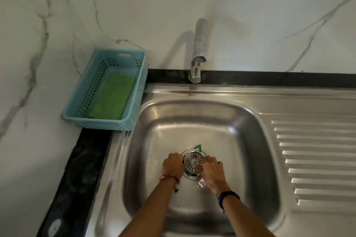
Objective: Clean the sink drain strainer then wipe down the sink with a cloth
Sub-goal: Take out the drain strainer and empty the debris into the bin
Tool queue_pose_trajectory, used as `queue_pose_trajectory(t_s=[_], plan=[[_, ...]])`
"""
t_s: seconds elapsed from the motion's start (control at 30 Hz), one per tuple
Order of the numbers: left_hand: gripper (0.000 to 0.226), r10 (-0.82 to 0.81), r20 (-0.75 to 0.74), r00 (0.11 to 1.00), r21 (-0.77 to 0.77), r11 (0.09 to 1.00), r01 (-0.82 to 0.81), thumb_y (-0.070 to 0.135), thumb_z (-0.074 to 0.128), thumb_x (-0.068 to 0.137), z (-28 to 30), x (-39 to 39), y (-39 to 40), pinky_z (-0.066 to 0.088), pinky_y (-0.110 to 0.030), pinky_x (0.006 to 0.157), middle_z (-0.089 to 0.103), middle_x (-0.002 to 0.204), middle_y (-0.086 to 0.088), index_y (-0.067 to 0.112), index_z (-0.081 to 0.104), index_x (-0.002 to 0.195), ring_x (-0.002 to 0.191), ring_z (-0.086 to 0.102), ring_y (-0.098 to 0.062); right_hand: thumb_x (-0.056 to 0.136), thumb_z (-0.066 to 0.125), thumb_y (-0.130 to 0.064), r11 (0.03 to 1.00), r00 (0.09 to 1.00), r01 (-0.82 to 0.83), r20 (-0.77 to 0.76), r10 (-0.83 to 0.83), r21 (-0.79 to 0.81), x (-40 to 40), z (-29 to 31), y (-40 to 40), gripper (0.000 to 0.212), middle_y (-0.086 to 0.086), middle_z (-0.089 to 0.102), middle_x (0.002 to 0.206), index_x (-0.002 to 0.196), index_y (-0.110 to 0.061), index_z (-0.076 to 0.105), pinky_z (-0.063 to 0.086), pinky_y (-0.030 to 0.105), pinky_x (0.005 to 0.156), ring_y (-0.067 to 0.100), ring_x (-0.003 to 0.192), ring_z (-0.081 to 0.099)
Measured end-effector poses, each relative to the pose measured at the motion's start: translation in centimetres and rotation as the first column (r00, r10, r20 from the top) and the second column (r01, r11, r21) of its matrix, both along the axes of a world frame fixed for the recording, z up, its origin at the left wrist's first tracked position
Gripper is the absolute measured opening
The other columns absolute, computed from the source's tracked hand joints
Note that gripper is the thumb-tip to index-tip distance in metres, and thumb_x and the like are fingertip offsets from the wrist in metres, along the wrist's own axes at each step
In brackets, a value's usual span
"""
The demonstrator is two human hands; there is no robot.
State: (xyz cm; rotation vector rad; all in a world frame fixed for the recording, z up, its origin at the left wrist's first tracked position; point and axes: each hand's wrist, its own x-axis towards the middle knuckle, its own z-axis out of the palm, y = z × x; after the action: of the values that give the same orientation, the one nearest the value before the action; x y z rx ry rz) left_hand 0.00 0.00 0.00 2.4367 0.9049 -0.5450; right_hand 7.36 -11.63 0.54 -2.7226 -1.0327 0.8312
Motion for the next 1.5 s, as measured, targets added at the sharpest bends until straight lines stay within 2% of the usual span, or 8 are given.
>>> queue_pose_trajectory(t_s=[0.4,0.6,0.67,0.8,0.87,1.17,1.3,1.5], plan=[[0.018,0.322,0.105,0.941,-0.107,0.944,-0.312,0.021,0.052,0.085,-2.0,1.2,0.6,0.048,-0.034,0.082,0.07,0.103,-0.007,0.014,0.066,0.093,0.098,0.062,-0.026,0.09,0.05,-0.01,0.845,0.847,0.526,-0.153,-0.509,0.101,1.4,-2.8,1.7,0.018,0.007,0.056,0.116,0.106,-0.013,0.059,0.042,0.037,0.09,0.024,0.106,0.053],[0.015,0.53,0.241,0.813,-0.39,0.82,-0.418,0.016,0.059,0.081,2.7,0.7,2.2,0.052,-0.03,0.075,0.074,0.087,-0.008,0.013,0.073,0.088,0.083,0.067,-0.026,0.089,0.056,-0.004,0.664,0.768,0.639,-0.369,-0.523,0.389,1.9,1.5,0.9,0.006,0.01,0.065,0.099,0.091,-0.01,0.057,0.041,0.009,0.058,0.022,0.088,0.062],[0.014,0.672,0.257,0.694,-0.576,0.683,-0.449,0.013,0.06,0.084,4.5,0.4,2.1,0.055,-0.028,0.068,0.072,0.077,-0.006,0.009,0.072,0.09,0.073,0.069,-0.022,0.087,0.058,-0.002,0.63,0.819,0.571,-0.317,-0.477,0.526,1.7,3.5,0.3,0.011,0.007,0.063,0.091,0.085,-0.013,0.055,0.043,0.007,0.059,0.022,0.083,0.061],[0.005,0.918,-0.011,0.396,-0.916,0.149,-0.372,0.005,0.063,0.083,8.0,-0.2,1.1,0.056,-0.017,0.055,0.072,0.079,-0.008,0.005,0.068,0.085,0.065,0.072,-0.013,0.086,0.061,0.0,0.548,0.897,0.426,-0.256,-0.36,0.72,0.6,6.3,-1.8,0.008,0.005,0.061,0.089,0.086,-0.008,0.06,0.049,0.013,0.071,0.016,0.082,0.06],[0.008,0.925,-0.045,0.378,-0.948,0.08,-0.309,0.002,0.065,0.081,9.2,-0.6,0.5,0.056,-0.015,0.058,0.073,0.084,-0.009,0.005,0.067,0.088,0.07,0.073,-0.012,0.084,0.061,0.004,0.514,0.916,0.381,-0.241,-0.319,0.768,0.4,7.0,-3.1,0.012,0.003,0.062,0.09,0.086,-0.008,0.063,0.049,0.017,0.074,0.013,0.085,0.061],[0.032,0.779,0.119,0.615,-0.93,0.305,-0.207,-0.009,0.058,0.082,13.3,5.4,-4.3,0.056,-0.022,0.075,0.069,0.076,0.0,0.002,0.06,0.112,0.069,0.066,-0.009,0.078,0.073,-0.008,0.166,0.671,0.732,-0.657,-0.343,0.661,5.2,10.9,-7.9,0.024,-0.012,0.073,0.093,0.098,-0.018,0.064,0.051,0.012,0.073,0.001,0.087,0.067],[0.033,0.762,0.181,0.621,-0.891,0.395,-0.225,-0.008,0.059,0.082,13.5,12.2,-8.8,0.054,-0.013,0.058,0.07,0.073,-0.003,-0.005,0.059,0.115,0.052,0.065,-0.002,0.076,0.074,-0.01,0.243,0.689,0.709,-0.577,-0.439,0.662,10.8,12.4,-11.6,0.038,-0.003,0.067,0.106,0.112,-0.016,0.063,0.055,0.02,0.079,0.012,0.096,0.066],[0.021,0.663,0.381,0.644,-0.667,0.68,-0.305,0.008,0.07,0.079,12.2,20.2,-14.0,0.059,-0.03,0.069,0.07,0.081,-0.015,-0.003,0.071,0.096,0.069,0.066,-0.023,0.084,0.065,-0.008,0.516,0.826,0.528,-0.265,-0.498,0.675,18.3,12.4,-14.8,0.038,0.01,0.061,0.118,0.122,-0.007,0.06,0.045,0.02,0.088,0.018,0.104,0.057]])
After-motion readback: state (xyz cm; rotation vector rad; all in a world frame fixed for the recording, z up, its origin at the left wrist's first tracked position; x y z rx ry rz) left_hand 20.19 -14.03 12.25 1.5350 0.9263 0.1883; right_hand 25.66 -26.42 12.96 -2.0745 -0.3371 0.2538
